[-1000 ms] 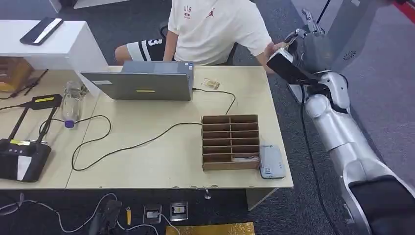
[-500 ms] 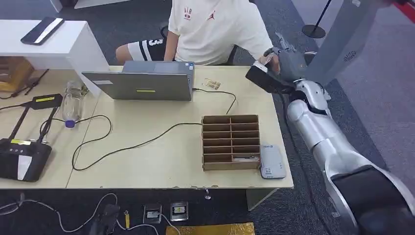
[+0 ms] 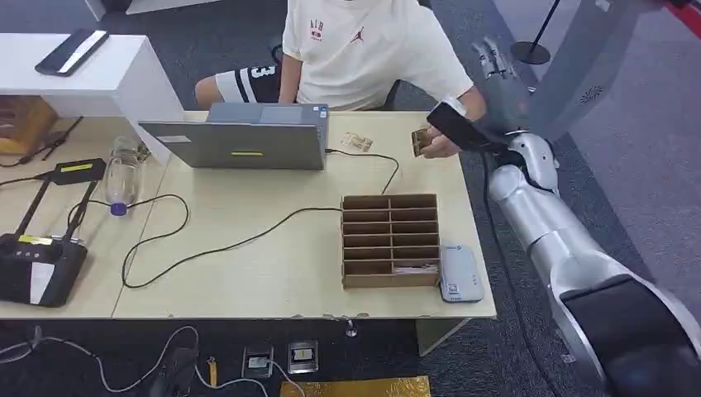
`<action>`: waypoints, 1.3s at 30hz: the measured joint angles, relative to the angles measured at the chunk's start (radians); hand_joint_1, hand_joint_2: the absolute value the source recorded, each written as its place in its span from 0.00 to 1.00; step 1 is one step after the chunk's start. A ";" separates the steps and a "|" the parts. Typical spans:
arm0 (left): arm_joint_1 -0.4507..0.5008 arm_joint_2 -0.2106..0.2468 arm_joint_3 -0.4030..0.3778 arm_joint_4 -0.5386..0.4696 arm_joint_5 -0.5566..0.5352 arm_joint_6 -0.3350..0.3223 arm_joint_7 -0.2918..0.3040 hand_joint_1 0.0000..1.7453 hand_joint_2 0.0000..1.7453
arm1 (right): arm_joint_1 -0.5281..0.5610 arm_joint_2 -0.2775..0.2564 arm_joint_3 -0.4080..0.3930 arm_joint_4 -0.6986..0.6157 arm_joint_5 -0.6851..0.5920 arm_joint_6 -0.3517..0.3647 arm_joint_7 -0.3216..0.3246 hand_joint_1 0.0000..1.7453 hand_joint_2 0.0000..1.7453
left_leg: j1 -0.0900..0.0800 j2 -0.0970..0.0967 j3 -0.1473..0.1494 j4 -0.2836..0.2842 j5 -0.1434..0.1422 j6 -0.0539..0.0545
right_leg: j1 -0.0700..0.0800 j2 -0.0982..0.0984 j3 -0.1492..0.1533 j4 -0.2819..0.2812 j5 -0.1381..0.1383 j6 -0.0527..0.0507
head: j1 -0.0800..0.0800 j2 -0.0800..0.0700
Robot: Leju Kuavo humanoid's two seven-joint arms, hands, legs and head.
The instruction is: Pass the card to the sensor for recognition and then transmit it.
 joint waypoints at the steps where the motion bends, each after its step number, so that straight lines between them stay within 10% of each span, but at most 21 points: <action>1: 0.004 0.001 0.000 0.000 0.009 0.000 -0.004 0.00 0.00 | -0.012 -0.016 -0.014 -0.003 -0.036 -0.029 -0.017 0.00 1.00 | 0.000 0.000 0.000 0.000 0.000 0.000 | 0.000 0.000 0.000 0.000 0.000 0.000 | -0.001 0.000; 11: 0.021 0.003 0.000 0.003 0.062 0.002 -0.014 0.00 0.00 | -0.051 -0.161 -0.200 -0.055 -0.005 -0.090 -0.131 0.00 1.00 | -0.001 0.001 0.002 0.001 0.000 0.000 | -0.001 0.002 -0.001 -0.001 0.000 0.000 | -0.001 0.000; 27: 0.054 0.002 0.003 0.015 0.207 0.009 -0.062 0.00 0.00 | 0.242 -0.440 -1.032 -0.099 0.142 -0.096 -0.226 0.00 1.00 | 0.001 -0.002 0.004 0.001 -0.006 0.000 | 0.001 -0.003 0.005 -0.003 -0.004 0.001 | -0.001 0.000; 34: 0.051 -0.001 0.004 0.026 0.224 0.011 -0.050 0.00 0.00 | 0.417 -0.457 -1.440 -0.066 0.410 -0.095 -0.224 0.00 1.00 | 0.001 0.001 0.005 -0.001 -0.007 0.000 | 0.001 0.001 0.003 -0.001 -0.006 0.000 | -0.002 0.000; 39: 0.048 -0.002 0.005 0.030 0.244 0.010 -0.013 0.00 0.00 | 0.583 -0.438 -1.650 -0.013 0.565 -0.094 -0.100 0.00 1.00 | 0.004 0.000 0.006 -0.002 -0.009 -0.002 | 0.004 0.000 0.006 -0.002 -0.008 -0.002 | 0.000 0.000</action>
